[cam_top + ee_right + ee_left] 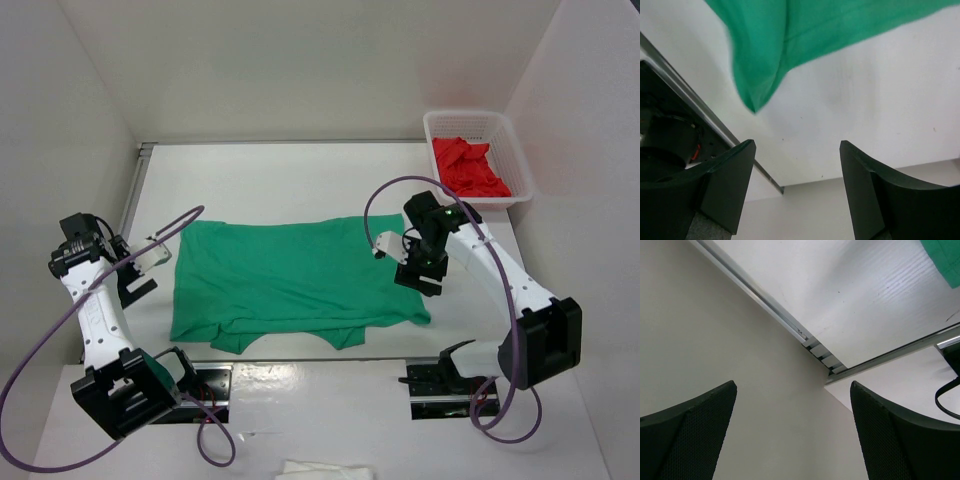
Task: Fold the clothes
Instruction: Fold the tank top
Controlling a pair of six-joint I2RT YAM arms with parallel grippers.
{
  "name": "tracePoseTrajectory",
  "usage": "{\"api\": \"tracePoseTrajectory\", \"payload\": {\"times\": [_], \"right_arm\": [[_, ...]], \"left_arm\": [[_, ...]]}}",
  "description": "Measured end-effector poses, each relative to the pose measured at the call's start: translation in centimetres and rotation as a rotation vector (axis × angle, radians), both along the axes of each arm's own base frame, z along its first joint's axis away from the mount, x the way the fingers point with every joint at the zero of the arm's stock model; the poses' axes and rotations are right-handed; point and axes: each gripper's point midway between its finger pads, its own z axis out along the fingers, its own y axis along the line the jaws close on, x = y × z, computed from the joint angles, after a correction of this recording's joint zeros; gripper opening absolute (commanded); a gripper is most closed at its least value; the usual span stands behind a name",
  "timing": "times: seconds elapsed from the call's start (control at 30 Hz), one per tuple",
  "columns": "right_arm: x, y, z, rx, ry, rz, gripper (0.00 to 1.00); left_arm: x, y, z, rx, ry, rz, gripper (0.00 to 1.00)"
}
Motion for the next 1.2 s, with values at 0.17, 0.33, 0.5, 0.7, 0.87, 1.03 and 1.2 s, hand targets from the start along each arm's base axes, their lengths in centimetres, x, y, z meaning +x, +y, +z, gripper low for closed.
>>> {"api": "tracePoseTrajectory", "payload": {"times": [0.17, 0.33, 0.5, 0.7, 0.87, 1.03, 1.2], "right_arm": [[-1.5, 3.2, 0.8, 0.077, -0.025, 0.081, 0.78], [-3.3, 4.1, 0.7, 0.092, -0.007, 0.109, 0.78], [-1.5, 5.1, 1.4, 0.145, -0.109, 0.045, 0.80], [3.4, 8.2, 1.3, 0.263, -0.241, -0.051, 0.80], [8.6, 9.7, -1.6, 0.348, -0.191, -0.180, 0.79], [13.6, 8.8, -2.8, 0.430, -0.210, -0.332, 0.79], [16.5, 9.3, -2.0, 0.474, -0.267, -0.352, 0.79]], "left_arm": [[0.6, -0.3, 1.2, -0.004, -0.041, -0.020, 1.00], [0.7, -0.7, 1.4, -0.025, -0.052, -0.028, 1.00], [2.5, -1.6, 1.7, -0.109, -0.134, 0.002, 1.00], [9.5, -2.1, 0.9, -0.366, -0.204, 0.127, 1.00], [13.2, -4.3, -3.2, -0.537, -0.188, 0.199, 1.00], [15.4, -6.5, -5.2, -0.633, -0.207, 0.260, 0.98], [18.8, -6.4, -7.5, -0.697, -0.199, 0.314, 0.94]]}}
